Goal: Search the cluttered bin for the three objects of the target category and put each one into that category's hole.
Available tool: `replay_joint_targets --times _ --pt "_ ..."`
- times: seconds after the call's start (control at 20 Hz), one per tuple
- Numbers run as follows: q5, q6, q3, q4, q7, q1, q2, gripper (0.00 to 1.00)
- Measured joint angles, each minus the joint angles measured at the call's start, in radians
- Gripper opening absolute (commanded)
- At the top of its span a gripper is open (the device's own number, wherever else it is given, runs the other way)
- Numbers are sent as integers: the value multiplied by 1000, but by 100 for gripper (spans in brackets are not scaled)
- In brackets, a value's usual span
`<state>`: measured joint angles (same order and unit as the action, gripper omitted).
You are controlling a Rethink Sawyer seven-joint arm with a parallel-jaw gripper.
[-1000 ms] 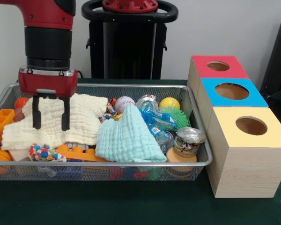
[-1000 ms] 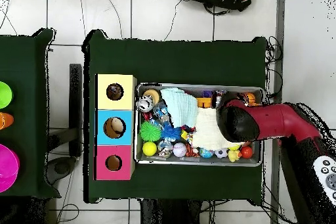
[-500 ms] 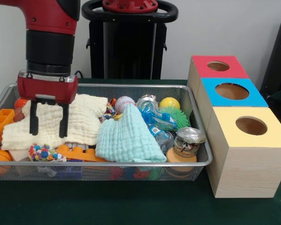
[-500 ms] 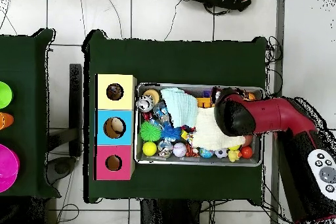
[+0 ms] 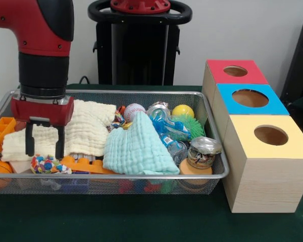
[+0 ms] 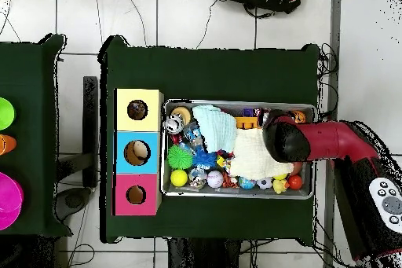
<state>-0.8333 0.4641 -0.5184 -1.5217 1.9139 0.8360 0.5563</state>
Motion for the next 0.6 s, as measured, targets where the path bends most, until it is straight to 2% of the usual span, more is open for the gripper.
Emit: replay_joint_targets --times 0.6 --pt "-2 -2 0 48 0 12 -125 100"
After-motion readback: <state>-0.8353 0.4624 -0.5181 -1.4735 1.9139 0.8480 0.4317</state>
